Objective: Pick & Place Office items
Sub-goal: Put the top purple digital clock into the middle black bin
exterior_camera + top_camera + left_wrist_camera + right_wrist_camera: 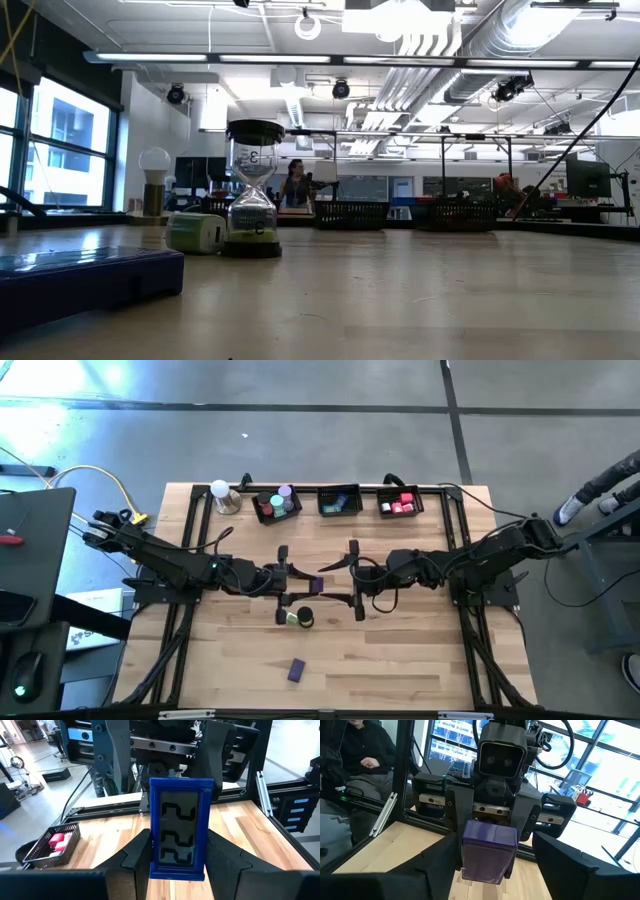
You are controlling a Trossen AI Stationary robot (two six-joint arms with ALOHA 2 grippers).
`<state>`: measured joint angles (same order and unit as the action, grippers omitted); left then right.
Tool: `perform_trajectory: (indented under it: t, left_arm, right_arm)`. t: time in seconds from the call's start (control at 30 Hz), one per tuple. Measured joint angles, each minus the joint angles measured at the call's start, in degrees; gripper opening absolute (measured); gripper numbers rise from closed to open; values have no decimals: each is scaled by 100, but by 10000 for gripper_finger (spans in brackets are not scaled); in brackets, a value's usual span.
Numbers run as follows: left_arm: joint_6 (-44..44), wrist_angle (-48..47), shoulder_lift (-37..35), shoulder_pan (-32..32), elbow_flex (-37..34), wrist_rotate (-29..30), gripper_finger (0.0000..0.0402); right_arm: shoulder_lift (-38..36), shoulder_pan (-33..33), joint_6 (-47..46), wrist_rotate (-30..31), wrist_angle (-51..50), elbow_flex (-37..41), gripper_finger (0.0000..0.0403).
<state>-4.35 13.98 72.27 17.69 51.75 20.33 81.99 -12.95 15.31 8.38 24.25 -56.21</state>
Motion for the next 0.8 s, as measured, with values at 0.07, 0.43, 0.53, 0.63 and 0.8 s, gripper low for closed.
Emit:
perform_trajectory:
  t: [0.07, 0.43, 0.53, 0.63, 0.8]
  left_arm:
    - [-1, 0, 0, 0, 0, -1, 135]
    - [8, 179, 0, -339, 0, -430, 135]
    - [98, 250, 0, -461, 0, -728, 135]
    - [119, 294, 0, -559, 0, -864, 135]
    - [121, 293, 0, -673, 0, -966, 135]
  right_arm:
    - [1, 0, 0, -4, -2, 0, 245]
    - [1, 7, 0, -76, 2, 0, 245]
    - [-1, 38, 0, -90, 2, 0, 245]
    - [1, 80, -1, -103, 0, 0, 245]
    - [1, 116, -11, -93, -2, 0, 245]
